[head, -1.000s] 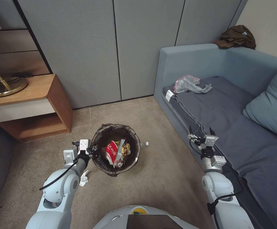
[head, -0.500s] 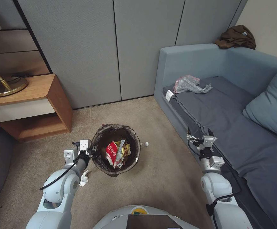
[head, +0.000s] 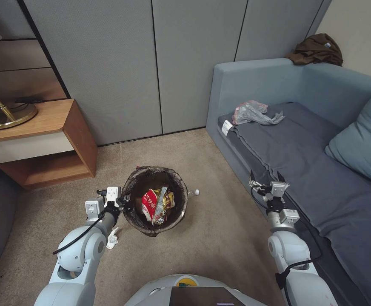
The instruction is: Pick up the trash bin, then pick up the garbage from the floor and place it into the trash bin.
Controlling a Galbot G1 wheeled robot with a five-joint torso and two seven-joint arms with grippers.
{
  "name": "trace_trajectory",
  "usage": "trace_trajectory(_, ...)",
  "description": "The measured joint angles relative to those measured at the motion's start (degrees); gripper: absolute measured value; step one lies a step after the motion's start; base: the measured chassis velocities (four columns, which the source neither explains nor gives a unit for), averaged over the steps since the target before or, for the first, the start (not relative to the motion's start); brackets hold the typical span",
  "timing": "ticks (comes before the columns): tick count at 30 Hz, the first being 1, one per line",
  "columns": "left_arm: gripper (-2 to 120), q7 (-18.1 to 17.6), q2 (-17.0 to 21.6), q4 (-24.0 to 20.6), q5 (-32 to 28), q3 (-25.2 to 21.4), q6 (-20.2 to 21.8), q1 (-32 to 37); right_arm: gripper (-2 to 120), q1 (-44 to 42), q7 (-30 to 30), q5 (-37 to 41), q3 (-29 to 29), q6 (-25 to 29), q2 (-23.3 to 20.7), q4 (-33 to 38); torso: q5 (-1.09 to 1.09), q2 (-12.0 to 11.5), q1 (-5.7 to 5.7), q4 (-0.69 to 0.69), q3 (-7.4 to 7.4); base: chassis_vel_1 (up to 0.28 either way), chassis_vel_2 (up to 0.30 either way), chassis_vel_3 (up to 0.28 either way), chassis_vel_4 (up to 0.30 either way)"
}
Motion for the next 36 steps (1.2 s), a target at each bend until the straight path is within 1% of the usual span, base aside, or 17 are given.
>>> trace_trajectory(36, 0, -0.13, -0.07, 0.3, -0.71, -0.5, 0.06, -0.4, 100, 0.57, -0.01, -0.03, 0.15, 0.31, -0.05, -1.19, 0.0, 0.0, 0.0, 0.0, 0.0, 0.002, 0.002, 0.003, 0.002)
